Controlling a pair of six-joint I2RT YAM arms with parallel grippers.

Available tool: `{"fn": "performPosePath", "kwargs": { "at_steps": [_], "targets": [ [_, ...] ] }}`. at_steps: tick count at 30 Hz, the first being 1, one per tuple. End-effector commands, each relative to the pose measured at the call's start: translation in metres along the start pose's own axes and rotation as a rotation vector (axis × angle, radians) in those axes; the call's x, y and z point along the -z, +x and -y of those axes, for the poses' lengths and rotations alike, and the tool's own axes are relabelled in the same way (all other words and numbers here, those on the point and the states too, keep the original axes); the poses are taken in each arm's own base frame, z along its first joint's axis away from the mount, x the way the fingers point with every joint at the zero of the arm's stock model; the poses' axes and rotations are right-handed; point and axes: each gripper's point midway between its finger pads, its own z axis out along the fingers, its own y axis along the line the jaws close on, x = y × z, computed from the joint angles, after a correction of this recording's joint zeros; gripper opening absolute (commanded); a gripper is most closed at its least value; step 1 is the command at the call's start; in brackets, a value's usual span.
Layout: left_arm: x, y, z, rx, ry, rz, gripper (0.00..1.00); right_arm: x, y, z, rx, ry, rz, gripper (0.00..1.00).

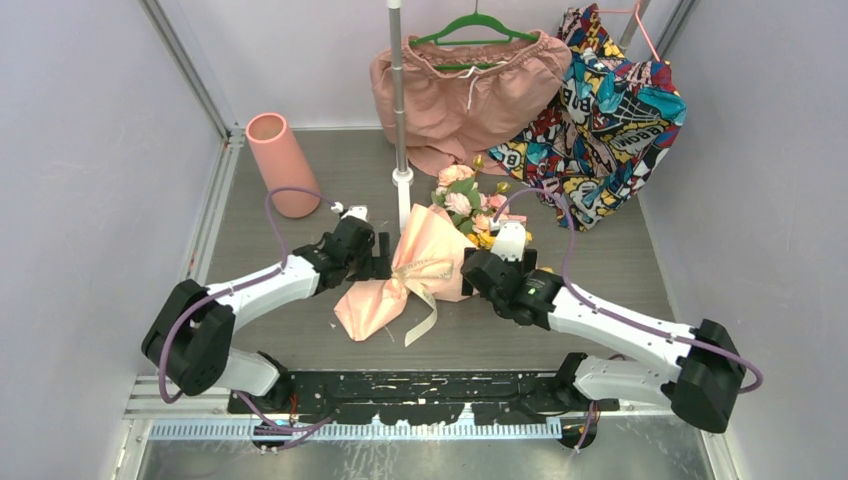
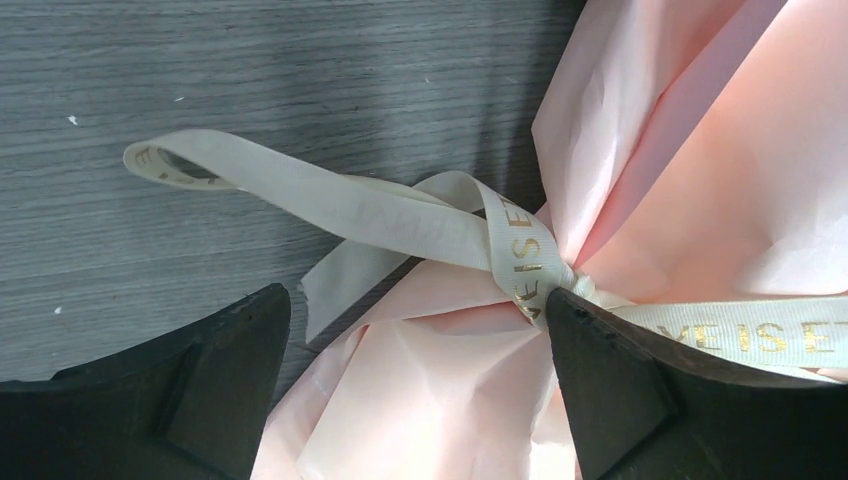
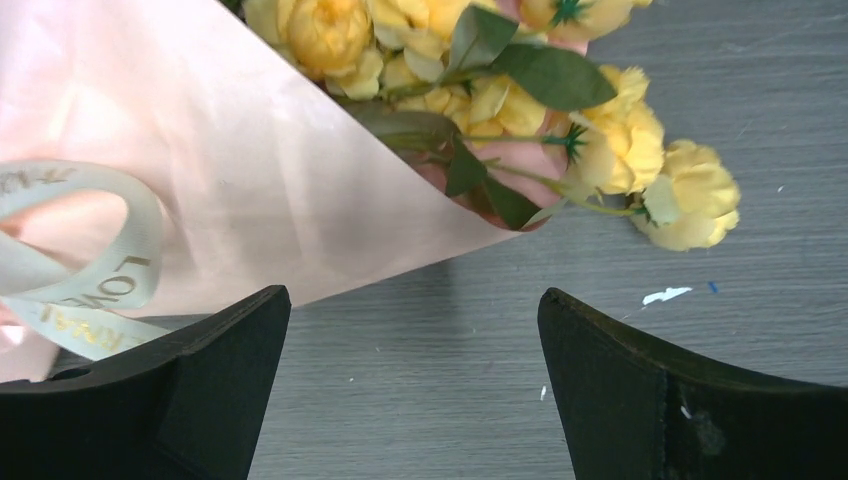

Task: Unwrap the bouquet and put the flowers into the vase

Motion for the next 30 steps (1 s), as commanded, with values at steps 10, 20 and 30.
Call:
{"fn": "performPosePath", "kwargs": {
  "at_steps": [10,20,30],
  "targets": [
    [0.013,-0.008,0.027,0.076,0.144,0.021,1.00,-0.043,0.039,-0.022,-0.008,0.026,-0.076,1.00],
    [0.006,0.010,0.031,0.108,0.188,-0.017,0.99,-0.099,0.029,-0.025,-0.082,0.031,-0.167,1.00],
    [-0.003,0.041,0.076,0.154,0.348,-0.108,0.98,-0.137,-0.028,-0.024,-0.105,0.043,-0.149,1.00]
  ]
}}
